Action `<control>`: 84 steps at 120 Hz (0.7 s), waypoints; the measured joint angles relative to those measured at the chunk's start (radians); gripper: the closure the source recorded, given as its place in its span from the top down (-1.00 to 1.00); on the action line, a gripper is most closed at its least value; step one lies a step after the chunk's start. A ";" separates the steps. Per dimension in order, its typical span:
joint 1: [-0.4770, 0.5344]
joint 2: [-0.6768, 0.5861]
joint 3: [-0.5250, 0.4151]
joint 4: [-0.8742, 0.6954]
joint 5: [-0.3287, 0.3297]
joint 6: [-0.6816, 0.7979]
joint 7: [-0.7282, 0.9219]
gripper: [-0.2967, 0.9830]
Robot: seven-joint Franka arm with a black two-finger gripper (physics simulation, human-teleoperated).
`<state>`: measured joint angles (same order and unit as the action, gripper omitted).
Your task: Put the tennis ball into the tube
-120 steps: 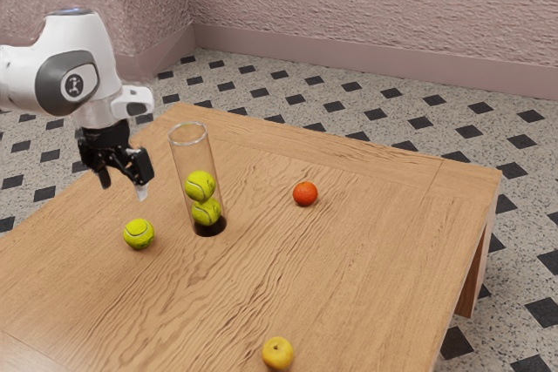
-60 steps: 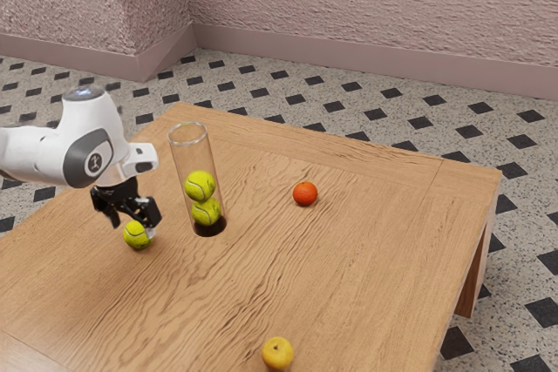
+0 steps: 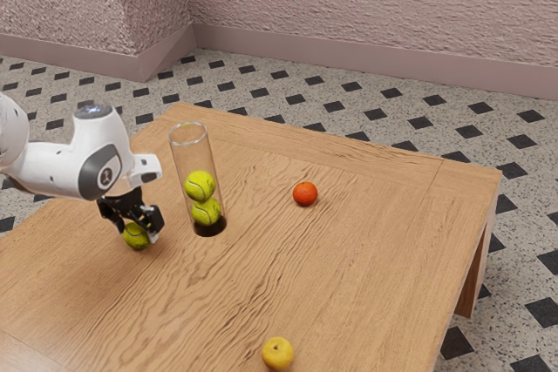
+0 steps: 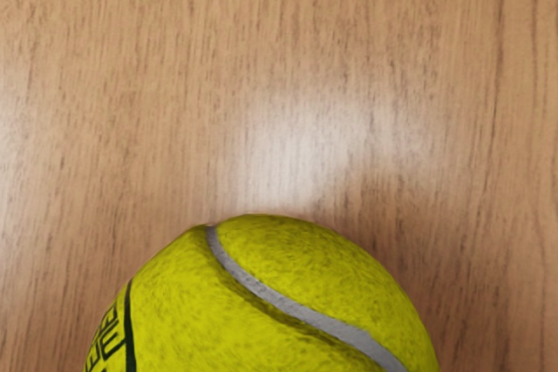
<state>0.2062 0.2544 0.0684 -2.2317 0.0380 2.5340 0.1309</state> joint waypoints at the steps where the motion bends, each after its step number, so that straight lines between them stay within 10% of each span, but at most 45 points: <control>1: 0.000 0.001 0.000 0.000 0.000 0.001 0.000 0.45; 50: -0.001 0.001 0.001 -0.001 0.006 0.018 -0.005 0.00; 84: -0.004 -0.251 -0.013 -0.010 0.026 -0.121 -0.047 -0.27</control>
<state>0.2019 0.0034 0.0553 -2.2421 0.0639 2.4126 0.0837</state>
